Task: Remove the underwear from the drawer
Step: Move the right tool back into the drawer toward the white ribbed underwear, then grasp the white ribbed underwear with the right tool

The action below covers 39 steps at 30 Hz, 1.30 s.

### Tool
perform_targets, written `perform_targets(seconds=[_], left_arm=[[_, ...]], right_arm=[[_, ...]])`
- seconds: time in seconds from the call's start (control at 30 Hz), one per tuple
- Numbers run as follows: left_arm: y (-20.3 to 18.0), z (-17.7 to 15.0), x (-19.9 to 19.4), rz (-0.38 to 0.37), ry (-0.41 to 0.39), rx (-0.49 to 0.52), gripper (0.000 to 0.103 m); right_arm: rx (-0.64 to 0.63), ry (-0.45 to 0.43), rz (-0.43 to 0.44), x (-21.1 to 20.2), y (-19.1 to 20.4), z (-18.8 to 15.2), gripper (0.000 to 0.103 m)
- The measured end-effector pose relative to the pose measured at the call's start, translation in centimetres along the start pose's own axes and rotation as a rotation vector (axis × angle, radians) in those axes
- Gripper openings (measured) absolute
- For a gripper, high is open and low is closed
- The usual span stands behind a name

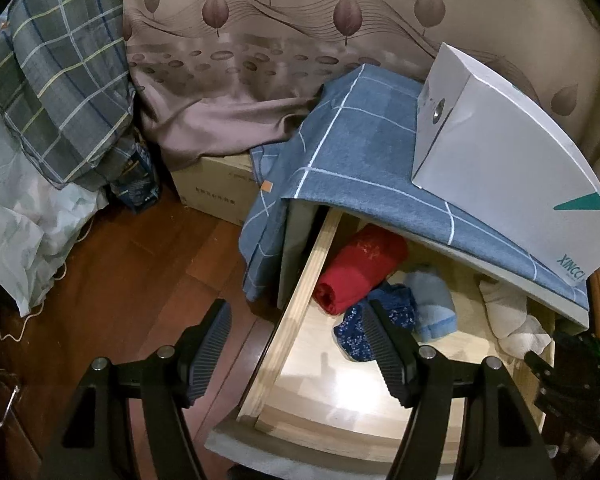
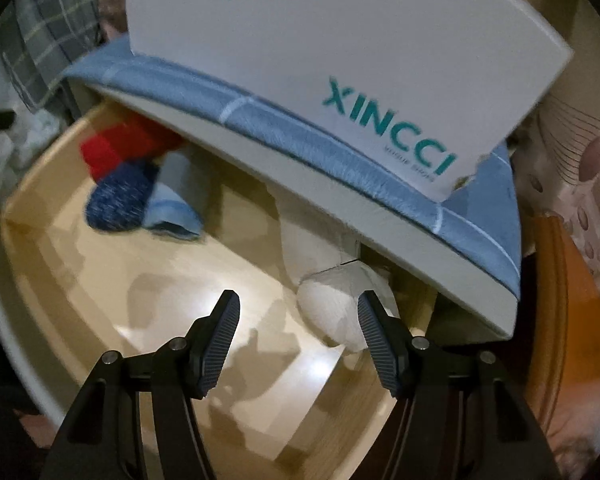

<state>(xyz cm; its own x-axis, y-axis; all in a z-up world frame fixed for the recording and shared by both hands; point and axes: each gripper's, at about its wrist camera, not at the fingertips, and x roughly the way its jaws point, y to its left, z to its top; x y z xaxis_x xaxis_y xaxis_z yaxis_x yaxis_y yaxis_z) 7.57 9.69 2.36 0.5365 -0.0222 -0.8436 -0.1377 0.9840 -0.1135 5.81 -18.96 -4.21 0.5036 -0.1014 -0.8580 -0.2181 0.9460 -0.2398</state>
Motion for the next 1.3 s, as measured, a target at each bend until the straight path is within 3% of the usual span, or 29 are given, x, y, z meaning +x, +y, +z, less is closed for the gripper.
perform_targets(seconds=[0.3, 0.37, 0.57, 0.77, 0.93, 1.3], left_arm=[[-0.1, 0.0, 0.1, 0.0, 0.004, 0.004, 0.07], [-0.1, -0.1, 0.2, -0.003, 0.008, 0.006, 0.07], [-0.3, -0.1, 0.3, -0.002, 0.009, 0.014, 0.07], [-0.2, 0.0, 0.3, -0.01, 0.014, 0.003, 0.07], [-0.1, -0.1, 0.3, -0.015, 0.019, 0.006, 0.07], [0.0, 0.0, 0.2, -0.019, 0.021, 0.001, 0.07]], right_arm=[[-0.096, 0.047, -0.107, 4.8, 0.2, 0.9, 0.06], [-0.118, 0.037, -0.125, 5.1, 0.7, 0.7, 0.069], [-0.147, 0.066, -0.156, 5.7, 1.4, 0.5, 0.071], [-0.157, 0.096, -0.182, 6.6, 1.8, 0.8, 0.071], [-0.201, 0.134, -0.235, 7.8, 3.0, 0.6, 0.064], [-0.259, 0.202, -0.36, 10.9, 3.4, -0.6, 0.067]])
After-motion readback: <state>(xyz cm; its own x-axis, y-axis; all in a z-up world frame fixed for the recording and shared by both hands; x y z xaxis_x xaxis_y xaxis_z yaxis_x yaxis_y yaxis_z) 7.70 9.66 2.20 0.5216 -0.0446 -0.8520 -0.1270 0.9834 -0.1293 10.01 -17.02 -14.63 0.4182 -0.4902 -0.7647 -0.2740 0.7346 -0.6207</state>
